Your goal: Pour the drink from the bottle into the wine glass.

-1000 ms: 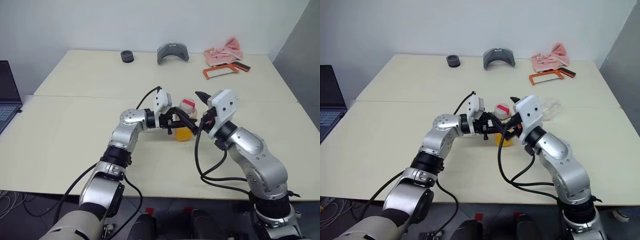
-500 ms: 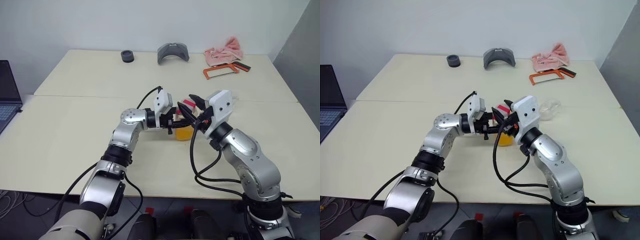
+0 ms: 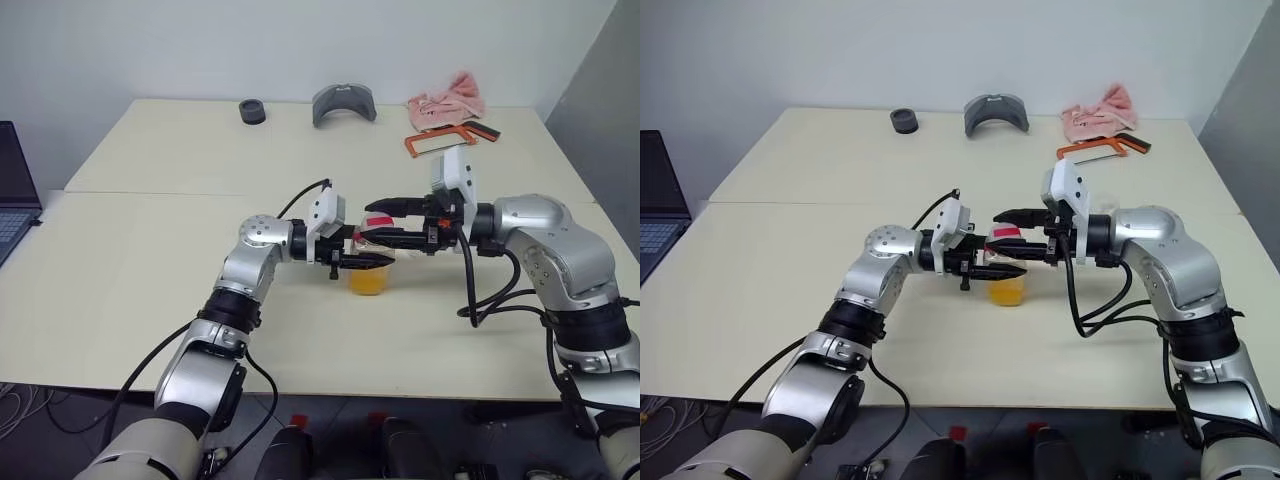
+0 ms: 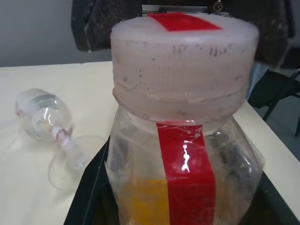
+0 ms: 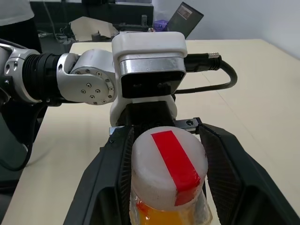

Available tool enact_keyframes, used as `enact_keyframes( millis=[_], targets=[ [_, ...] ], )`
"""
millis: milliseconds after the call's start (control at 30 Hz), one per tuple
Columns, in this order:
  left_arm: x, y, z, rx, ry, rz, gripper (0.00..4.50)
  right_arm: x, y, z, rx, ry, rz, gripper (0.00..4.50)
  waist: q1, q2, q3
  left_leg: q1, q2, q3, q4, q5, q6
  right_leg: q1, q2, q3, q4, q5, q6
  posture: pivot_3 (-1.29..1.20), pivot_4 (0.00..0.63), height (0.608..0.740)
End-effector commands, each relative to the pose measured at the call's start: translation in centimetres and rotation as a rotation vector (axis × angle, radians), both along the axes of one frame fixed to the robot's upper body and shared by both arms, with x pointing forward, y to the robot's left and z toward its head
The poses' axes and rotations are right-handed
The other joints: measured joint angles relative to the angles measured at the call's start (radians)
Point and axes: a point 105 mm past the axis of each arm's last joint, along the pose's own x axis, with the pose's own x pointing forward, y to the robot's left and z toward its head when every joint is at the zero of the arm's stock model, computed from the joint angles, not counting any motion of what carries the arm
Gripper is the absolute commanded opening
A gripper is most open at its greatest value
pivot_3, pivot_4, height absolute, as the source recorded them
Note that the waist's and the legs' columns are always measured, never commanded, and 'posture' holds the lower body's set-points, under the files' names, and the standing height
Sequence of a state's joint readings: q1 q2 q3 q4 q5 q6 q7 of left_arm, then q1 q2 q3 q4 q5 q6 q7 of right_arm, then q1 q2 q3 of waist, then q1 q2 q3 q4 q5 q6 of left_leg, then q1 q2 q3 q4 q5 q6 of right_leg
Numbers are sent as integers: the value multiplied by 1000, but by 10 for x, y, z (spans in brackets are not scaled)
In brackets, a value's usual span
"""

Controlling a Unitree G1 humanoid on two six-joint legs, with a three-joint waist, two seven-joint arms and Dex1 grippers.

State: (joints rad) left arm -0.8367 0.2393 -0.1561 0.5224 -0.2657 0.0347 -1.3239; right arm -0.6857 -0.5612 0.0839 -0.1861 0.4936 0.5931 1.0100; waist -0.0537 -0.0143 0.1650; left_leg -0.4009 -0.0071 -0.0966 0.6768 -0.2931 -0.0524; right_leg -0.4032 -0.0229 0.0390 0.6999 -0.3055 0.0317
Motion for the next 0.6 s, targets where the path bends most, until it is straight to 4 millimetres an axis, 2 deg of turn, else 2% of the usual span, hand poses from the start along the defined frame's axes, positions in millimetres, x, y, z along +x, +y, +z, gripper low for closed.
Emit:
enact_keyframes(
  millis=[33, 100, 233, 400, 600],
  targets=[
    [10, 2, 29, -86, -78, 78, 1765, -7, -2, 13, 95, -84, -88, 3156, 1, 0, 0, 0, 0, 1, 0, 0, 0, 0, 0, 1, 0, 0, 0, 0, 150, 740],
    [13, 2, 28, -91, -76, 103, 1765, -15, -4, 21, 158, -122, -163, 3841, 2, 0, 0, 0, -1, 1, 1, 0, 0, 0, -1, 1, 0, 0, 0, 0, 150, 740],
    [16, 1, 26, -87, -83, 126, 1765, -28, -2, 18, 230, -146, -327, 3869, 5, 0, 0, 0, 0, 0, 1, 0, 0, -1, 0, 0, 1, 0, 0, 0, 150, 740],
    [19, -3, 22, -74, -83, 131, 1765, -17, 0, 10, 301, -206, -653, 3869, 3, 0, 0, 0, -1, 0, 1, 0, -1, -1, 0, 2, 3, 0, 0, 0, 150, 740],
    [18, -7, 21, -64, -87, 111, 1765, -19, 19, -1, 320, -164, -675, 3869, 0, 0, 0, 1, -1, 0, 1, 1, -2, -1, 1, 2, 5, 0, 0, 0, 150, 740]
  ],
)
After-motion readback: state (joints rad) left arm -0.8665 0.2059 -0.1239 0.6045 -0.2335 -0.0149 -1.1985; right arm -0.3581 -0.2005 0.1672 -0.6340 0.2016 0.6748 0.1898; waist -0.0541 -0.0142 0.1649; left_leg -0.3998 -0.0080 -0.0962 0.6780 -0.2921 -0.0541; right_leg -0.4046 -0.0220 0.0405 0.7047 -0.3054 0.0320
